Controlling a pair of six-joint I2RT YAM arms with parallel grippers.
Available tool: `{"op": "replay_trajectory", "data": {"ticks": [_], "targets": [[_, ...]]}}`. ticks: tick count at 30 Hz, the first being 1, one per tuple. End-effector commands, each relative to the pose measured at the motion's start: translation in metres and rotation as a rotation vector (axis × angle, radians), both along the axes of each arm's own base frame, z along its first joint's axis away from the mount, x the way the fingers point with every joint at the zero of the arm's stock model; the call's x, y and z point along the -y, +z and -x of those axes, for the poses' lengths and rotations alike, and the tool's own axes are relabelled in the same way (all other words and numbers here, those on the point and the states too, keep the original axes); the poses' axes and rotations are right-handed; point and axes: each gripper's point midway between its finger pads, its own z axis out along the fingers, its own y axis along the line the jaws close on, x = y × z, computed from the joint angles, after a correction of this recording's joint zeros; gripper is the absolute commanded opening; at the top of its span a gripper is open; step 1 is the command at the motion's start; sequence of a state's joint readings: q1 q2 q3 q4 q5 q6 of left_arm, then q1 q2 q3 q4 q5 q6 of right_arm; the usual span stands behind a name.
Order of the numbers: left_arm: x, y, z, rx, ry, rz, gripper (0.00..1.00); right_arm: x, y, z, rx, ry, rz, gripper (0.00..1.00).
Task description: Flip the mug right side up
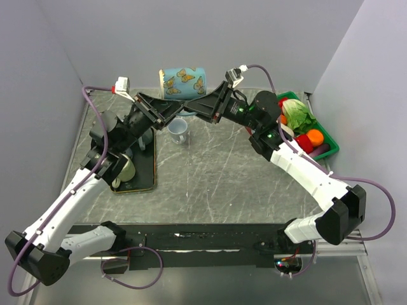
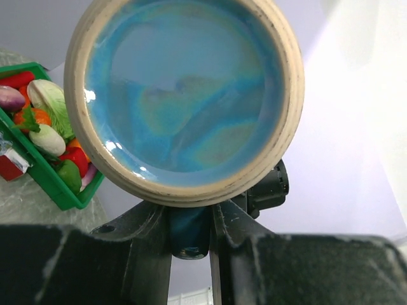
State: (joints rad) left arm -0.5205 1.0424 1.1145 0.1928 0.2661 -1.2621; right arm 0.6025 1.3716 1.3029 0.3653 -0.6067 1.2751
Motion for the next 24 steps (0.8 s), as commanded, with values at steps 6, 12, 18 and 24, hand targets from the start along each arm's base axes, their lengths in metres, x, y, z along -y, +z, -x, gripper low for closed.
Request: {"op": "replay_trajectory", "data": {"ticks": [6,12,18,24], "targets": [[-0.014,0.044,0.028,0.168,-0.003,0.091,0.01,0.006,0.028,-0.001,0.08,-0.055,-0.06,0.0],[-0.017,0.04,0.027,0.174,0.027,0.058,0.11,0.006,0.021,-0.003,0.093,-0.074,-0.028,0.0],[-0.026,0.036,0.023,0.176,0.094,0.021,0.96,0.014,0.022,-0.005,0.13,-0.134,0.012,0.0],[-0.03,0.018,0.017,0.148,0.143,-0.062,0.96,0.032,0.013,-0.018,0.187,-0.285,0.142,0.0]]}}
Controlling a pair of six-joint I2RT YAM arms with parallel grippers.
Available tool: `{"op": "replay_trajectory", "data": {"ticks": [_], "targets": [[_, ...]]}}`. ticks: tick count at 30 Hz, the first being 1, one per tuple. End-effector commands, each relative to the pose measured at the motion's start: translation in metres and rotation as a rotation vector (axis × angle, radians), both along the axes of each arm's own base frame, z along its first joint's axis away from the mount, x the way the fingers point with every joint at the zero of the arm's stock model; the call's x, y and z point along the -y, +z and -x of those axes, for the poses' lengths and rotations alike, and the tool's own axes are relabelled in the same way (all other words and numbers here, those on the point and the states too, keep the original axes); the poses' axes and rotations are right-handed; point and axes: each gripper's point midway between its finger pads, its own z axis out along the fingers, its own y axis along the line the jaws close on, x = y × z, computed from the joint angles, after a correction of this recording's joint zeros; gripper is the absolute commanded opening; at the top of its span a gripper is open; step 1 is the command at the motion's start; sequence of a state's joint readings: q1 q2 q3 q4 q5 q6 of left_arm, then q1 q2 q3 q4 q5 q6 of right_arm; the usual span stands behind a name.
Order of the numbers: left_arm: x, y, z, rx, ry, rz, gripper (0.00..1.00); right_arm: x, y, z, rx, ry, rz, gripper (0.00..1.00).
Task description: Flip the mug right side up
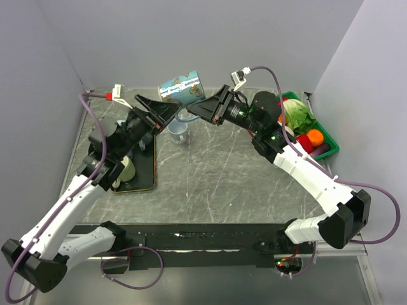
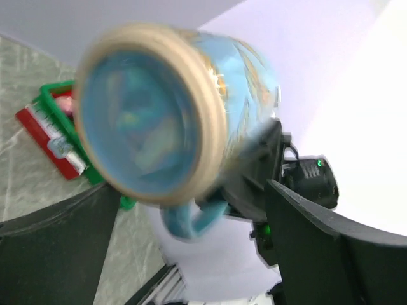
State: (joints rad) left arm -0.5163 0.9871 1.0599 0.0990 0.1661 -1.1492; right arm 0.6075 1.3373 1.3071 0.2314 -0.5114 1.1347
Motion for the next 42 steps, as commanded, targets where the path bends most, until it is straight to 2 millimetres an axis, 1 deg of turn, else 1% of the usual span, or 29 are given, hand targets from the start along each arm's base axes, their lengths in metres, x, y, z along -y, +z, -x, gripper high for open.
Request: {"op": "replay_trajectory", "data": {"ticks": [1,3,5,6,7,8,9,10,11,12,13,14,16,17,19,20,21,22,23,24,25,26,27,31,32,34,36,38,42], "targets": [[-0.016,0.048,0.025,0.165,0.026,0.026,0.96,0.029,0.017,-0.01,0.134,-0.185,0.098,0.0],[-0.021,0.043,0.025,0.157,0.053,-0.006,0.96,0.039,0.01,-0.015,0.15,-0.235,0.137,0.0],[-0.027,0.04,0.022,0.15,0.093,-0.025,0.96,0.045,-0.001,-0.019,0.145,-0.259,0.177,0.0],[-0.03,0.038,0.021,0.148,0.113,-0.047,0.96,0.05,-0.002,-0.024,0.173,-0.3,0.205,0.0],[-0.033,0.033,0.02,0.125,0.129,-0.073,0.96,0.053,-0.011,-0.029,0.164,-0.323,0.251,0.0],[-0.038,0.028,0.016,0.103,0.166,-0.093,0.96,0.056,-0.026,-0.035,0.17,-0.342,0.333,0.0],[-0.04,0.023,0.013,0.091,0.18,-0.121,0.96,0.06,-0.033,-0.04,0.177,-0.368,0.374,0.0],[-0.04,0.015,0.014,0.058,0.178,-0.157,0.96,0.068,-0.042,-0.053,0.172,-0.436,0.426,0.0],[-0.048,0.012,0.008,0.038,0.231,-0.173,0.96,0.073,-0.058,-0.063,0.195,-0.469,0.51,0.0],[-0.05,0.01,0.004,0.028,0.247,-0.197,0.96,0.08,-0.066,-0.072,0.202,-0.516,0.556,0.0],[-0.053,-0.006,0.002,-0.026,0.261,-0.241,0.96,0.088,-0.075,-0.084,0.2,-0.576,0.602,0.0],[-0.055,-0.011,-0.001,-0.046,0.277,-0.261,0.96,0.092,-0.094,-0.095,0.204,-0.6,0.677,0.0],[-0.064,-0.028,-0.009,-0.114,0.336,-0.305,0.96,0.092,-0.106,-0.108,0.225,-0.634,0.724,0.0],[-0.067,-0.043,-0.01,-0.167,0.348,-0.345,0.96,0.095,-0.125,-0.119,0.223,-0.663,0.784,0.0],[-0.072,-0.057,-0.015,-0.212,0.381,-0.377,0.96,0.092,-0.132,-0.134,0.251,-0.705,0.794,0.0],[-0.074,-0.067,-0.015,-0.242,0.388,-0.402,0.96,0.094,-0.153,-0.143,0.256,-0.723,0.843,0.0],[-0.075,-0.072,-0.016,-0.262,0.396,-0.408,0.96,0.089,-0.157,-0.147,0.276,-0.73,0.85,0.0],[-0.078,-0.079,-0.017,-0.28,0.411,-0.421,0.96,0.085,-0.156,-0.154,0.298,-0.747,0.839,0.0],[-0.079,-0.083,-0.017,-0.292,0.416,-0.43,0.96,0.079,-0.17,-0.163,0.302,-0.738,0.881,0.0],[-0.082,-0.092,-0.017,-0.318,0.422,-0.45,0.96,0.074,-0.174,-0.166,0.31,-0.735,0.899,0.0],[-0.084,-0.094,-0.017,-0.322,0.434,-0.455,0.96,0.068,-0.178,-0.169,0.319,-0.731,0.914,0.0],[-0.085,-0.097,-0.016,-0.33,0.436,-0.463,0.96,0.063,-0.19,-0.175,0.32,-0.727,0.945,0.0],[-0.088,-0.102,-0.015,-0.346,0.442,-0.473,0.96,0.058,-0.195,-0.175,0.322,-0.723,0.954,0.0],[-0.093,-0.107,-0.013,-0.361,0.46,-0.493,0.96,0.046,-0.218,-0.183,0.304,-0.722,0.979,0.0],[-0.094,-0.108,-0.013,-0.363,0.464,-0.495,0.96,0.044,-0.227,-0.186,0.297,-0.722,0.99,0.0],[-0.097,-0.11,-0.012,-0.37,0.471,-0.502,0.96,0.037,-0.235,-0.186,0.31,-0.715,1.002,0.0],[-0.099,-0.112,-0.012,-0.371,0.477,-0.511,0.96,0.032,-0.237,-0.188,0.328,-0.717,1.009,0.0],[-0.101,-0.114,-0.012,-0.38,0.485,-0.522,0.96,0.024,-0.245,-0.189,0.348,-0.714,1.031,0.0],[-0.108,-0.12,-0.013,-0.398,0.507,-0.553,0.96,0.019,-0.261,-0.194,0.333,-0.71,1.073,0.0]]}}
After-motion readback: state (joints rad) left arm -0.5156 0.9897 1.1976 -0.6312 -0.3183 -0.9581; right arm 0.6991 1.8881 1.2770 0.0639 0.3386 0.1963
